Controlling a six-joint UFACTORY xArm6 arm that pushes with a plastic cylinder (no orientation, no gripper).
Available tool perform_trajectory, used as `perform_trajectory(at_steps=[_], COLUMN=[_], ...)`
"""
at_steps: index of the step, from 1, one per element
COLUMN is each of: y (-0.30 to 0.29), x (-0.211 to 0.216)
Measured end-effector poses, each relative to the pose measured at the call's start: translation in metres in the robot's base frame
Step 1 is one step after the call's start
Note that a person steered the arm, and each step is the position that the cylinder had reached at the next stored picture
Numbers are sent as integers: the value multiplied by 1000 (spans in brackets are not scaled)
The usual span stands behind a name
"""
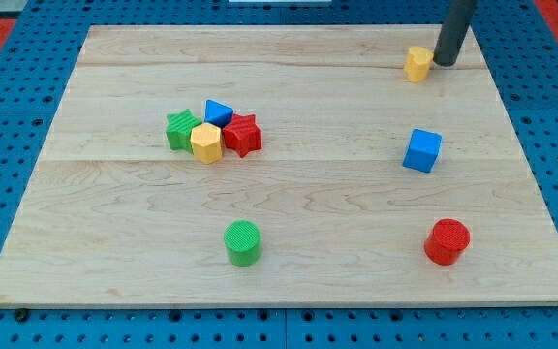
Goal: Place the yellow heart to the bottom left of the red star
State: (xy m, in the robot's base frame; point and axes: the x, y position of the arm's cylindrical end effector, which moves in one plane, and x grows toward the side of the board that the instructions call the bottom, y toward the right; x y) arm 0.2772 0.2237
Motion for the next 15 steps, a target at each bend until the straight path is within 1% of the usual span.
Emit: perform_trajectory(at_steps=[1,2,3,4,6,8,10,11,12,14,15], y=[-48,-74,-132,-171,-177,-177,-174,-179,-183,-167,-196], x=[-8,6,5,5,61,109,122,142,142,117,120])
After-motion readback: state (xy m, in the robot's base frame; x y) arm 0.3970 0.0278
